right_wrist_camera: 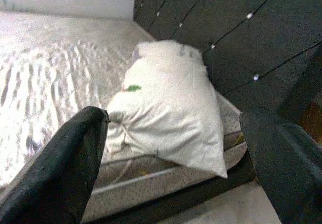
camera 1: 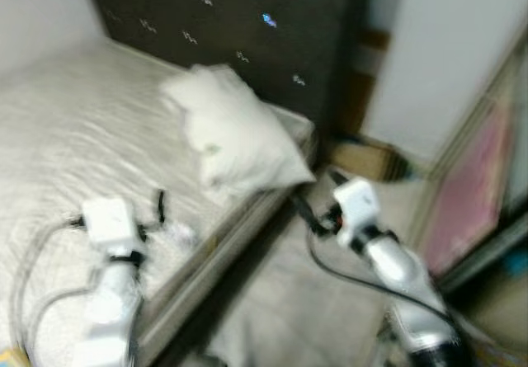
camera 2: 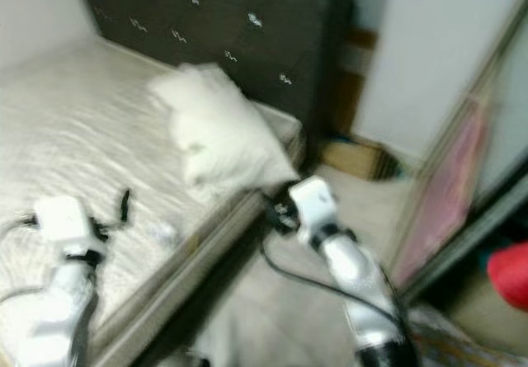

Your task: Clean up the room

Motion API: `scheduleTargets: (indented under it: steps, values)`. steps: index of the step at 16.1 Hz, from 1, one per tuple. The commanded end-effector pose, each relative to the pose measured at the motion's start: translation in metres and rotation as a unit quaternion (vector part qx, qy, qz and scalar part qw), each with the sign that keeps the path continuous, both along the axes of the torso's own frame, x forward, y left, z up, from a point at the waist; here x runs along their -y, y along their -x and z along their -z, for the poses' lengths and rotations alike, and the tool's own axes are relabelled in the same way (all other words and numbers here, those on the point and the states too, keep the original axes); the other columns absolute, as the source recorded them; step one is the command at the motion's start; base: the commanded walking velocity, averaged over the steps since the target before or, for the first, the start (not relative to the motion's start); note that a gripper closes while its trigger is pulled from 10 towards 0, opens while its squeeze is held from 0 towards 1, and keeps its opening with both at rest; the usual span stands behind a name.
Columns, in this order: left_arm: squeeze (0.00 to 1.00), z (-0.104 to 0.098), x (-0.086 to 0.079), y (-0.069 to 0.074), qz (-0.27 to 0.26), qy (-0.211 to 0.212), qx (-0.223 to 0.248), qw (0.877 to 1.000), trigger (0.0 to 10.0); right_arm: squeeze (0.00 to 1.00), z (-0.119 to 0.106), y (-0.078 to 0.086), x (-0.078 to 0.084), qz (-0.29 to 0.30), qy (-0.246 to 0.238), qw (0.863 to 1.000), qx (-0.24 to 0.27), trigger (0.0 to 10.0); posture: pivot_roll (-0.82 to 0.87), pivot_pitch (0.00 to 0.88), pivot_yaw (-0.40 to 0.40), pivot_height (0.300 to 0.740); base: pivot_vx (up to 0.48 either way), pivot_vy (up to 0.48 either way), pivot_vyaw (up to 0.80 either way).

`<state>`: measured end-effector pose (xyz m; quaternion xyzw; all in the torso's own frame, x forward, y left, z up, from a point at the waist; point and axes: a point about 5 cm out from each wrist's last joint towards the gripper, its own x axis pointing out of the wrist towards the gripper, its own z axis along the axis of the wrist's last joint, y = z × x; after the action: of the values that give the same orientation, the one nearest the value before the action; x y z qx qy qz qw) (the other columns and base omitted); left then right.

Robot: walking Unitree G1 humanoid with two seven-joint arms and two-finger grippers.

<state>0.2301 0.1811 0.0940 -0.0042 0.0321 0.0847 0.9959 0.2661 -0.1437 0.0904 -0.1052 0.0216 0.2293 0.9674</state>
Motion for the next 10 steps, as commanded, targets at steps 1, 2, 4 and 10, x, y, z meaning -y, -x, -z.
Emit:
scheduleTargets:
  steps: [1,2,4,10]
  values:
    - [0.0,-0.0028,-0.0066,-0.0006,-0.016,-0.014,0.007,1.0,10.0,0.0,-0.0035,-0.0025,-0.0034,-0.003,-0.009,1.0,0.009,10.0,-0.03,0.0,-0.015,0.74,0.0,0.0,0.79]
    - [0.0,-0.0033,-0.0061,-0.0011,-0.006,-0.019,0.011,1.0,10.0,0.0,-0.0029,-0.003,-0.0033,-0.001,-0.011,1.0,0.009,10.0,-0.03,0.0,-0.016,0.74,0.0,0.0,0.78]
    - [0.0,-0.0032,-0.0059,-0.0007,0.007,-0.012,0.01,1.0,10.0,0.0,-0.0024,-0.0033,-0.0032,0.0,-0.013,1.0,0.01,10.0,-0.03,0.0,-0.014,0.74,0.0,0.0,0.77]
    - [0.0,-0.0059,-0.0047,-0.0001,0.028,-0.012,0.022,0.999,10.0,0.0,-0.002,-0.004,-0.0035,0.0,-0.02,1.0,0.013,10.0,-0.03,0.0,-0.01,0.74,0.131,0.0,0.12]
